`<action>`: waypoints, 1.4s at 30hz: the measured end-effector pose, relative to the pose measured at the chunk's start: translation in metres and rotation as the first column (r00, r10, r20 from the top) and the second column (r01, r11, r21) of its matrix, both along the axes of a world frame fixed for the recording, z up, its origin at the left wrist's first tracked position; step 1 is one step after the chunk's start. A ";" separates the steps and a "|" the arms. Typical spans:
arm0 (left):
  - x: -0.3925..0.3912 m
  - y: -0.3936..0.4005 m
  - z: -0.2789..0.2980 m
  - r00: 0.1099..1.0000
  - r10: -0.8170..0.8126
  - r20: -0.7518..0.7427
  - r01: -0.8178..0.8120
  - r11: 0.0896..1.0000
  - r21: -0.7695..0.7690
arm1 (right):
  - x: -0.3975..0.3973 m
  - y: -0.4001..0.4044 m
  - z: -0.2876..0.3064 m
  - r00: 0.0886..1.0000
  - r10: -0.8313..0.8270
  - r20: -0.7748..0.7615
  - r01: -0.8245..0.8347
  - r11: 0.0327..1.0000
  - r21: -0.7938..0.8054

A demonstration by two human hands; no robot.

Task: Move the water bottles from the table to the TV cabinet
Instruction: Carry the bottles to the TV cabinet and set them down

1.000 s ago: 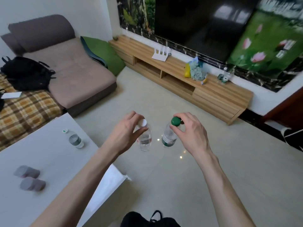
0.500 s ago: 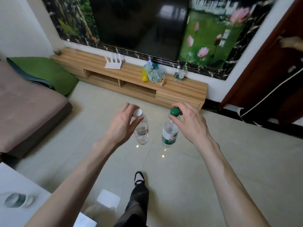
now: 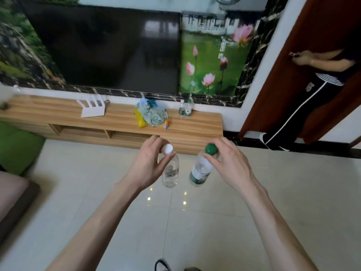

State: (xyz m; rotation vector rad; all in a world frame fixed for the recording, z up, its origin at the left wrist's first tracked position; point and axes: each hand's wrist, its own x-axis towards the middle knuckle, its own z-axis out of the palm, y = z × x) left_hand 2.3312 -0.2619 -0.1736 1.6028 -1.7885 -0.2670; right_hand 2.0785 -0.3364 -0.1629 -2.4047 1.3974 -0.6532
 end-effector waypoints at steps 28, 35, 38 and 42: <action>-0.002 -0.483 -0.031 0.996 -0.071 0.050 0.070 0.997 0.036 | 0.001 -0.455 -0.002 0.996 -0.023 -0.088 0.024 1.000 0.012; 0.004 -0.556 -0.047 0.999 -0.041 0.020 0.039 0.996 0.081 | 0.010 -0.537 -0.010 0.994 -0.029 -0.107 0.031 0.999 0.015; 0.008 -0.586 -0.063 0.999 -0.043 0.009 0.042 0.995 0.085 | 0.017 -0.568 -0.018 0.993 -0.026 -0.118 0.031 0.998 0.045; 0.021 -0.637 -0.084 0.998 -0.056 0.024 0.051 0.985 0.167 | 0.029 -0.614 -0.034 0.987 -0.021 -0.161 0.035 0.996 0.084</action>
